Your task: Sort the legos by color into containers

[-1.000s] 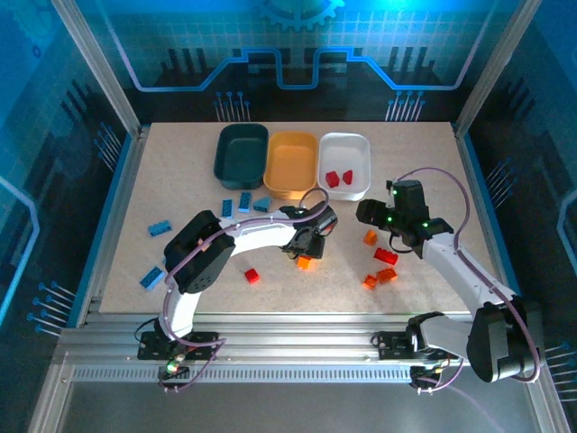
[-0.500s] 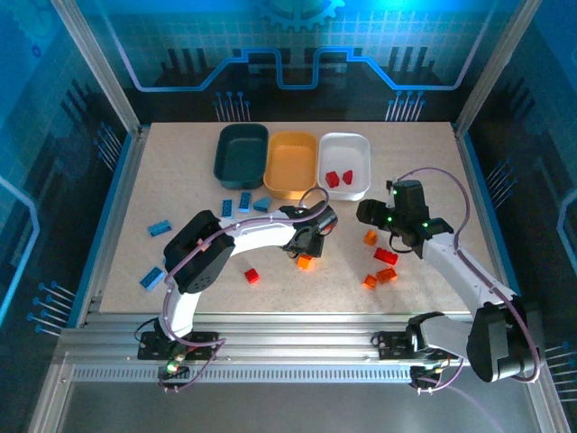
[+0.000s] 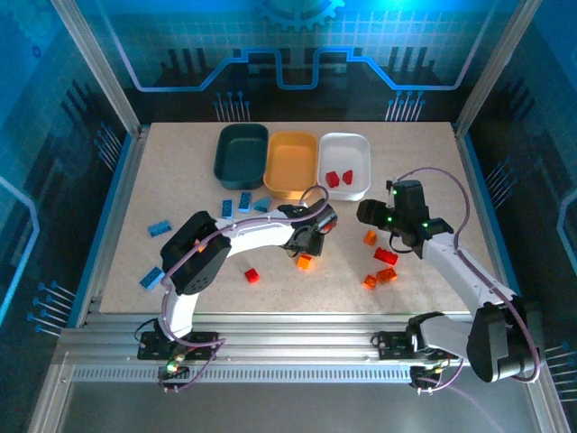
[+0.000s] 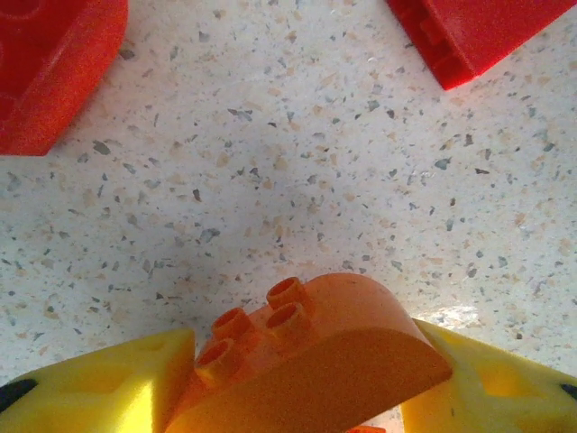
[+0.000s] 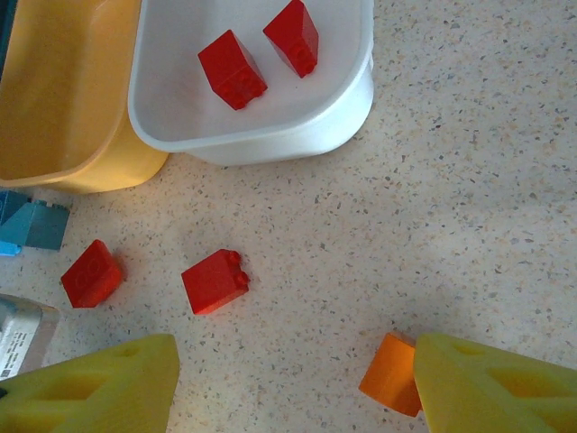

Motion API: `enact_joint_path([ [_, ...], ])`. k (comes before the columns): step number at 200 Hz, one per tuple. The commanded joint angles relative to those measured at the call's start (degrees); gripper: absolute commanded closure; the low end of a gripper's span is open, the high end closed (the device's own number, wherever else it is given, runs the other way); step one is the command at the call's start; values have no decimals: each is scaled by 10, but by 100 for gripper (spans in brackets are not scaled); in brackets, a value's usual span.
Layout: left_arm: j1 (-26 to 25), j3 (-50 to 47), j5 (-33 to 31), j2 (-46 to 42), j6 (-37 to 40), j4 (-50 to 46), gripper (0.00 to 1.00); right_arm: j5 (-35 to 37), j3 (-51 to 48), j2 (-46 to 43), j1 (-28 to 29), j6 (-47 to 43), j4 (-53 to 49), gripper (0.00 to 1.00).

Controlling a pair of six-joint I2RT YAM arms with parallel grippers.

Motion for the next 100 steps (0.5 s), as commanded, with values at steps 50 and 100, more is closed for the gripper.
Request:
enact_joint_path([
  [50,28,54,-15,-26,40,-23,42,12,7,-6,10,-10,-3,30],
  [100,82,144,-8,-2,82,-46,41,13,6,-9,10,-11,-3,30],
])
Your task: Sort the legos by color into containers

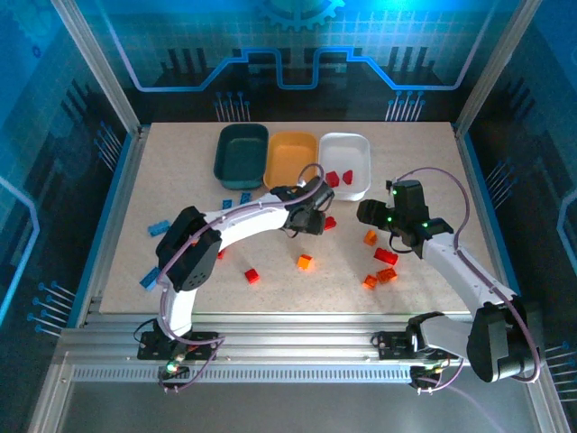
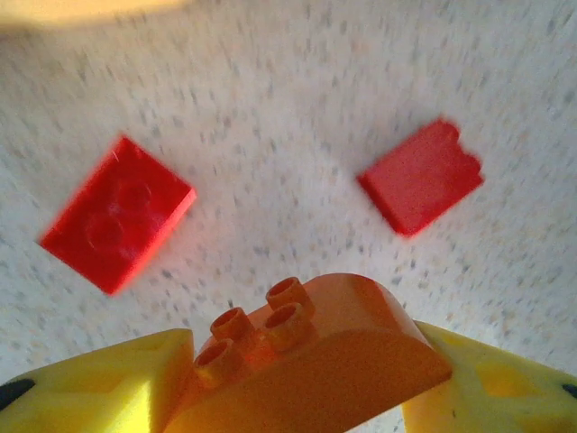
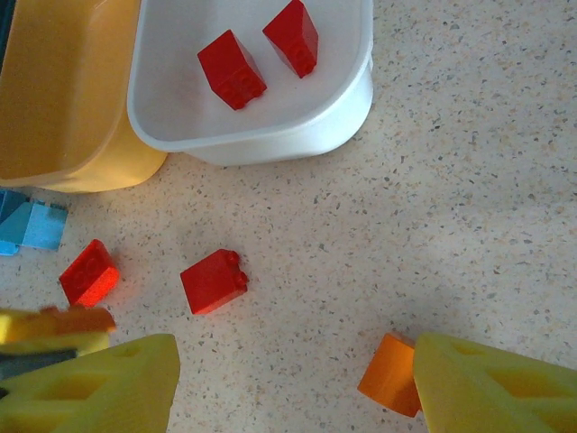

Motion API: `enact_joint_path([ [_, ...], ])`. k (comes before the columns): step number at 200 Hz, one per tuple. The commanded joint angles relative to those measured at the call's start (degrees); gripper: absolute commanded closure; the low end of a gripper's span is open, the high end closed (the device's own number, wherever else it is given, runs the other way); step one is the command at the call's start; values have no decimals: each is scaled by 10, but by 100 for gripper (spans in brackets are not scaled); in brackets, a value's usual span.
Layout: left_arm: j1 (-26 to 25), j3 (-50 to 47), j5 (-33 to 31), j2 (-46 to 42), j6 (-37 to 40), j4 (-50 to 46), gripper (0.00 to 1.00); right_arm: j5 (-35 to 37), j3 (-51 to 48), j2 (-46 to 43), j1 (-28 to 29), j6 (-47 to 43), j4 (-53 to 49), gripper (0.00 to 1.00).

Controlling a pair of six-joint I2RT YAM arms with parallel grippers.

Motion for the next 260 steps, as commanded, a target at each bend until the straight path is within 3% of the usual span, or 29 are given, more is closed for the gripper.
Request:
enact_joint_path([
  [1,33,58,-5,3,37,-26,41,11,6,-9,10,-9,-4,30],
  [70,124,266,20,129,78,-73,41,13,8,-7,10,-12,-6,30],
  [111,152,356,36,198,94,-93,39,15,10,-4,10,-15,-7,30],
  [133,160,387,48,218,95,-101,32,15,11,0,10,-16,-7,30],
  [153,160,397,58,211,98,-101,12,17,12,2,10,-16,-8,29],
  [173,159,393,66,182,102,-100,3,17,12,-1,10,-17,-8,29],
  [191,154,353,73,125,101,-90,2,18,12,-6,10,-16,-8,29],
  [215,127,215,86,19,99,-54,2,15,12,-8,10,-14,-9,29],
  [260,-4,-66,81,-115,86,-21,3,16,9,-8,10,-8,-6,28],
])
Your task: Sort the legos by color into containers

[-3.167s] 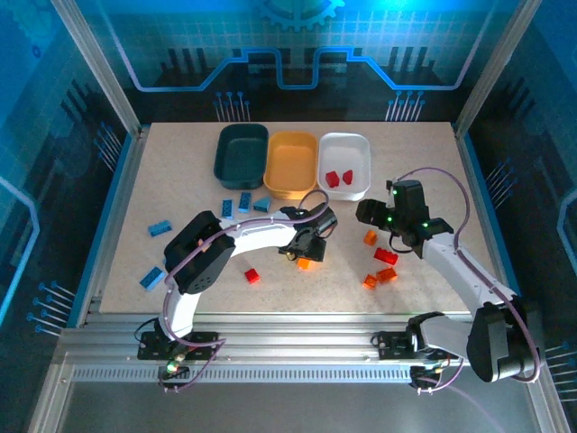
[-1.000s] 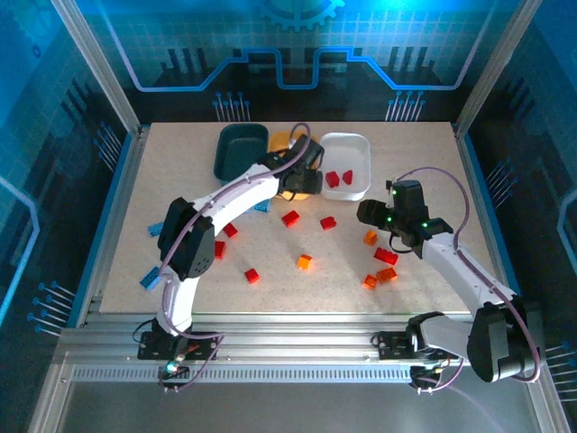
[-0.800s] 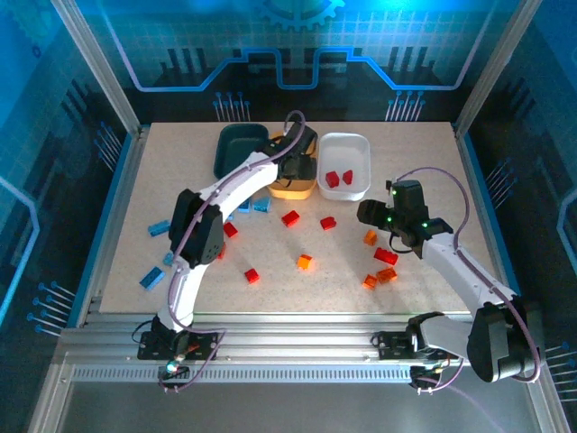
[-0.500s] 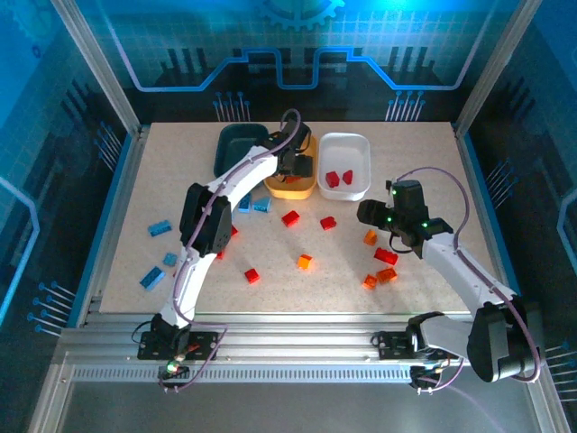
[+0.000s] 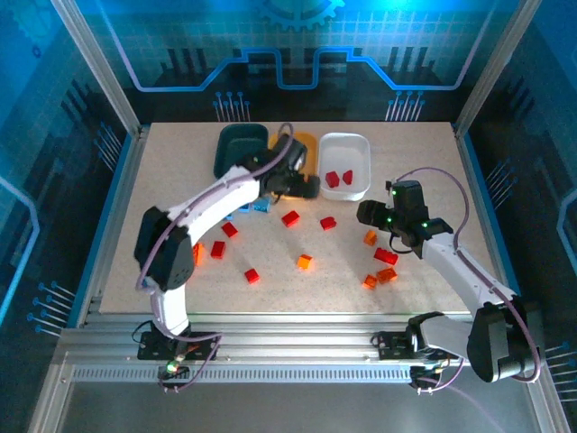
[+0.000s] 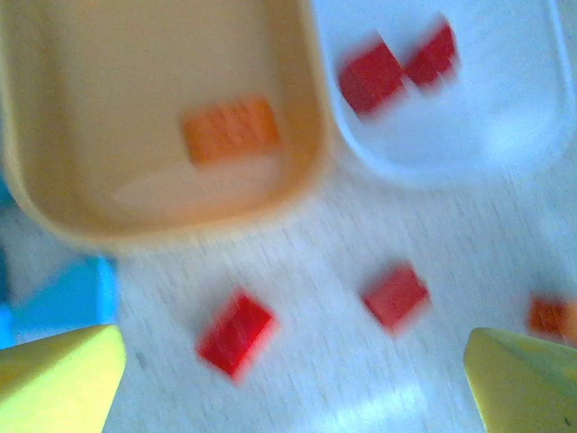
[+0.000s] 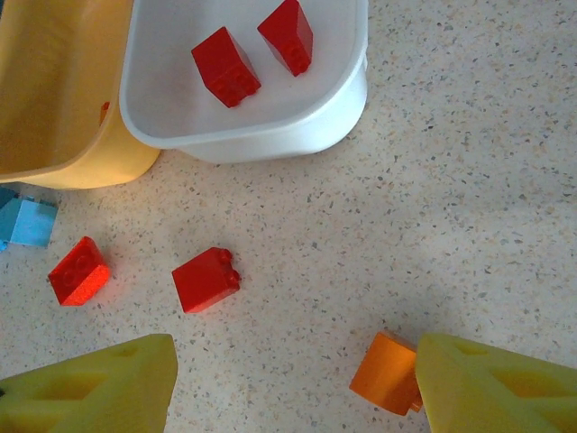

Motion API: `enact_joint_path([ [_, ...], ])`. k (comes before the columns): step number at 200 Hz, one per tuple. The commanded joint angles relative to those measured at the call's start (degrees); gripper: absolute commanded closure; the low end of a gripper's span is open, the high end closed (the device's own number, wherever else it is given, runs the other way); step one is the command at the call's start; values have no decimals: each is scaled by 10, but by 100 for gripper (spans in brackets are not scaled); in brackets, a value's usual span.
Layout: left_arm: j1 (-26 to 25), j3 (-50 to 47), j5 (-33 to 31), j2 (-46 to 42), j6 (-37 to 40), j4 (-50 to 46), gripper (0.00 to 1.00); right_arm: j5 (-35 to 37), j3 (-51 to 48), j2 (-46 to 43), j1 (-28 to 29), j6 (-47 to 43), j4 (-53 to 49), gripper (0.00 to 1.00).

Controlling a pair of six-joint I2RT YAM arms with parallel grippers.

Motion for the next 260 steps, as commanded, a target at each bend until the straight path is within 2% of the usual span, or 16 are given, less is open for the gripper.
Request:
enact_joint_path([
  [1,-73,-110,15,-34,-7,10,3,7,9,-8,8,0,-1,28],
  [26,-131,-188,24,-54,-47,35,6,6,9,-4,8,3,1,28],
  [48,-158,-221,3,-60,-60,43,8,4,11,-5,8,1,-4,28],
  [84,-159,-260,-2,-45,-71,88,12,2,9,-11,9,2,-7,28],
  [121,-159,-247,0,3,-64,116,19,2,12,-9,9,1,-12,28],
  [160,-158,-244,-29,28,-66,116,40,6,12,-10,10,-1,-13,29],
  [196,-159,-246,-47,10,-71,121,60,3,12,-3,10,-1,-11,29],
  [210,-154,-227,-57,2,-60,107,66,0,12,3,10,0,-9,29],
  [227,-131,-187,-59,-1,-42,81,67,1,16,11,11,-1,-12,29],
  [260,-40,-76,-38,24,-23,31,68,12,32,41,12,-3,-36,29],
])
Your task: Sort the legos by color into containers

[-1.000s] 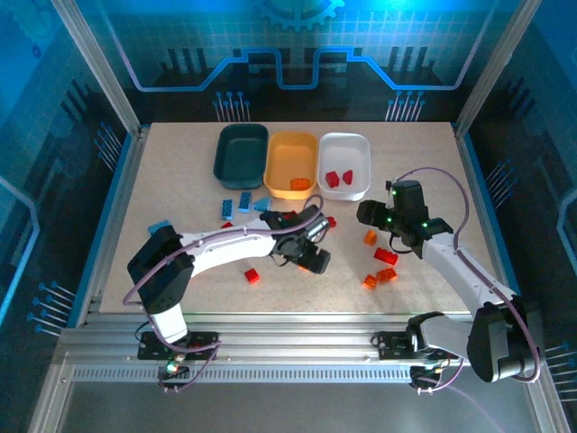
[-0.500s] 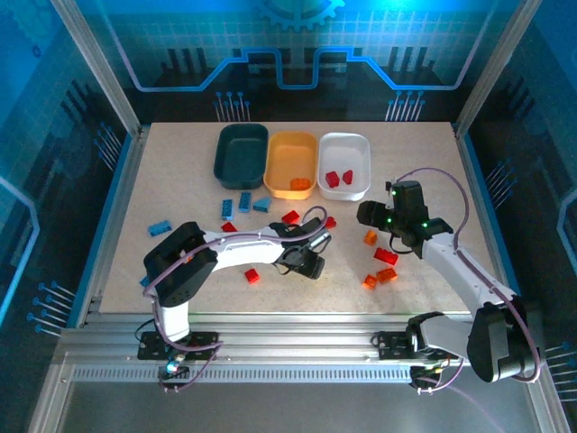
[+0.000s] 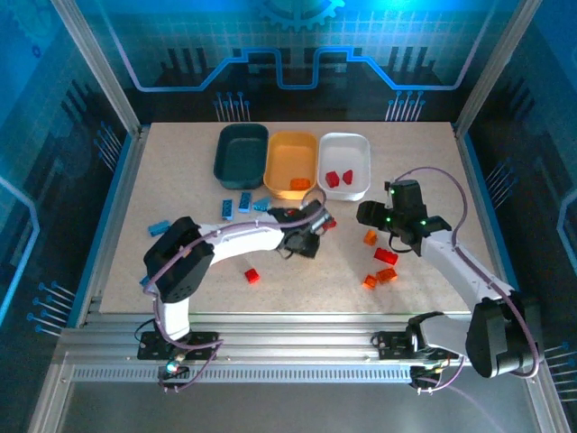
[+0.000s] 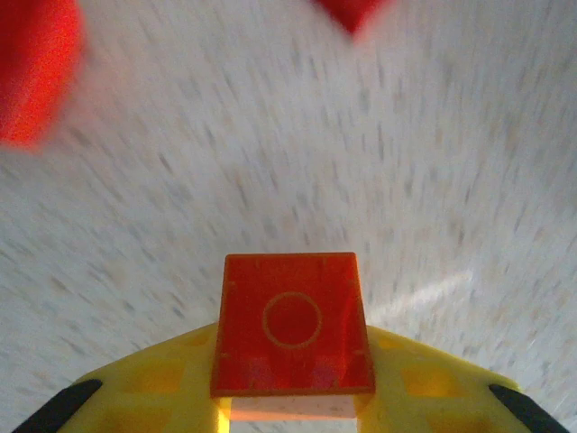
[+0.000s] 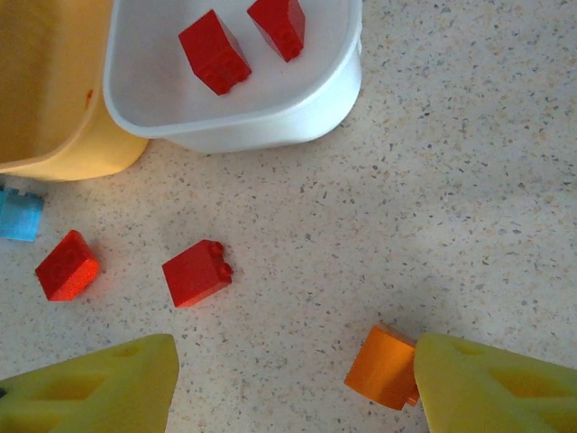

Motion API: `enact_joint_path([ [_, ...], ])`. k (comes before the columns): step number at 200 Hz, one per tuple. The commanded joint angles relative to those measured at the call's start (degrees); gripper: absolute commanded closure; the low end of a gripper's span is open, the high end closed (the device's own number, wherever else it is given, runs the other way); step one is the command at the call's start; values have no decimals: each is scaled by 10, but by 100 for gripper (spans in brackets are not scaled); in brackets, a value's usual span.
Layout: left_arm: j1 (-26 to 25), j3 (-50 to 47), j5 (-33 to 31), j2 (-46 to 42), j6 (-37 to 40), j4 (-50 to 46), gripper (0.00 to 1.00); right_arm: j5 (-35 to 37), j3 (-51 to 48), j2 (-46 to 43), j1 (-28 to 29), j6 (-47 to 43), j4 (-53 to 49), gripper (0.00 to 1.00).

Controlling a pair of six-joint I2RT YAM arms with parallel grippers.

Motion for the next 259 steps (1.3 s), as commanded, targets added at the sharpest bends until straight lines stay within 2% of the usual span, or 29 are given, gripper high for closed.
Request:
enact_joint_path([
  [1,70,89,1,5,26,-44,68,9,23,21,11,-2,-22,29],
  [23,125,184,18,53,46,-67,67,7,27,37,11,-1,-23,28],
  [52,173,306,31,132,64,-96,66,7,31,45,11,-6,-23,28],
  [98,217,484,47,273,65,-143,63,22,48,79,12,-12,-49,27],
  [119,227,528,50,308,65,-146,59,18,54,99,12,-12,-52,27],
  [136,232,548,58,319,63,-148,47,12,58,108,12,-14,-54,27],
  [150,231,559,69,311,63,-152,26,14,60,111,13,-18,-58,27],
  [179,227,518,94,237,61,-122,14,26,61,111,18,-22,-64,28],
  [204,224,421,125,123,52,-68,12,46,91,124,69,-47,-71,29],
  [229,223,259,132,-27,26,5,6,56,138,172,128,-84,-71,28],
  [240,225,175,119,-97,13,34,1,64,163,206,145,-98,-75,28],
  [259,232,34,84,-209,-16,54,1,69,205,269,155,-113,-88,27],
])
